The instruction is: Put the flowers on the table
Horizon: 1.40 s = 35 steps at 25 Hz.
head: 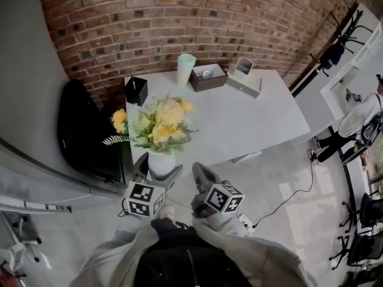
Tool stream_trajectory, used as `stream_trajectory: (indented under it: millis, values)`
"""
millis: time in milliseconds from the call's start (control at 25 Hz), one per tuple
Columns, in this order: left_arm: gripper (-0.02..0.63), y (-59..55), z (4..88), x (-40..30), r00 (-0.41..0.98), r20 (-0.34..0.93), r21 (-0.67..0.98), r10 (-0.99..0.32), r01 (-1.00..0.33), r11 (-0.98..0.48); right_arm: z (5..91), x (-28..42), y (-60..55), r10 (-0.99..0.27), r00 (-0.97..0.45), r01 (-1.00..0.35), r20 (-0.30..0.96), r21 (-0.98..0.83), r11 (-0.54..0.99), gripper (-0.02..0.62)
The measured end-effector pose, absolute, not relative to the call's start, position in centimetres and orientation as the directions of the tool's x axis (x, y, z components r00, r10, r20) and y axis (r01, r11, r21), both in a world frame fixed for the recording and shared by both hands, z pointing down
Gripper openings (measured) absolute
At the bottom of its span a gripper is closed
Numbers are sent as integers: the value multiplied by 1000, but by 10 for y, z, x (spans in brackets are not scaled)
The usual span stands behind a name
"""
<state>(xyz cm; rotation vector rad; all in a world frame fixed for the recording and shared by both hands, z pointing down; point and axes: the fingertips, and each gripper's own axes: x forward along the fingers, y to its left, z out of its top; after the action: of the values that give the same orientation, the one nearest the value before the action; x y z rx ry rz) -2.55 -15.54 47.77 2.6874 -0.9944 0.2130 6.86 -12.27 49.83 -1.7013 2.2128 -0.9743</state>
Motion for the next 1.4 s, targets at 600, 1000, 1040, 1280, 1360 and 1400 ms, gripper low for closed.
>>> stream_trajectory:
  millis: [600,1000,1040,1280,1360,1400]
  values:
    - [453,-235,463,3,772,164,197,-613,-635,-747,478,84,-185,-927,-282,-844,249,-523,116,-1]
    - [453,-326,467,30,721,130,173,-681,-693,-700,469,117,-253,-926,-295,-854,237,-500,144,0]
    - [453,-336,469,32,712,131,169,-690,-702,-692,469,120,-262,-925,-300,-855,235,-496,151,0]
    - [453,-409,484,55,643,143,150,-752,-766,-626,478,151,-326,-911,-335,-849,239,-496,182,0]
    - [453,-431,489,63,620,146,127,-771,-785,-607,483,162,-346,-905,-347,-852,245,-485,195,-2]
    - [454,-437,490,65,608,148,110,-780,-794,-598,485,164,-352,-901,-357,-852,245,-482,206,0]
